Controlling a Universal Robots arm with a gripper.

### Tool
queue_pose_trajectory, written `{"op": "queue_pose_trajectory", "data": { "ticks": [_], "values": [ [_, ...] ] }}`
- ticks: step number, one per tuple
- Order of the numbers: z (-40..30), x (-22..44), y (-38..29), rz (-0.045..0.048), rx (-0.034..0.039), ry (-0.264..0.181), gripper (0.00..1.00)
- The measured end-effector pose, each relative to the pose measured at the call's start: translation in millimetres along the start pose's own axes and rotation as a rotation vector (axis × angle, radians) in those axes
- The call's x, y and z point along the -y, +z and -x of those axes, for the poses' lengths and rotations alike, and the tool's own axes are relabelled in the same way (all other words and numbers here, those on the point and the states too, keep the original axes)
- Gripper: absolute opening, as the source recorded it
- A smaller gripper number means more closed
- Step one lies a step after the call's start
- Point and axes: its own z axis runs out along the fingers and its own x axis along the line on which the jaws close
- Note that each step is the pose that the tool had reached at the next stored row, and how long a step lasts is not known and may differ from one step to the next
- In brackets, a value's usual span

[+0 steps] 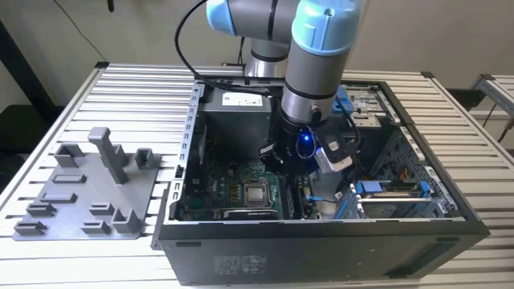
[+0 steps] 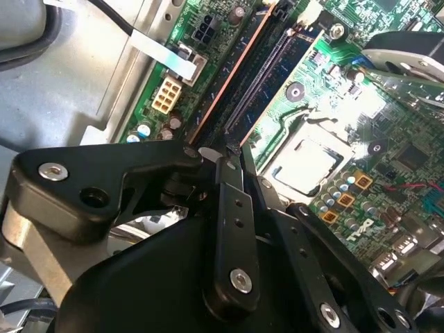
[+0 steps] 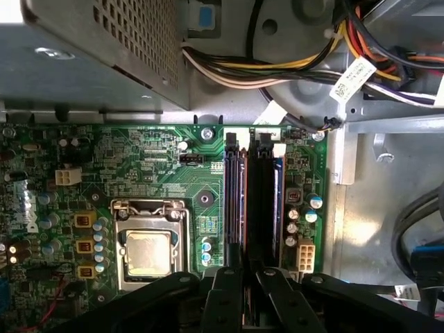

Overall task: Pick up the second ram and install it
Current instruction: 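Insert the second ram into the second slot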

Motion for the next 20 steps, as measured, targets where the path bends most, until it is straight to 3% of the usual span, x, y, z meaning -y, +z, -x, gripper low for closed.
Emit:
{"op": "queue_pose_trajectory", "data": {
  "ticks": [20],
  "values": [
    [0.1,-1.6,1.0,0.0004,0.0003,-0.002,0.14]
  ]
}}
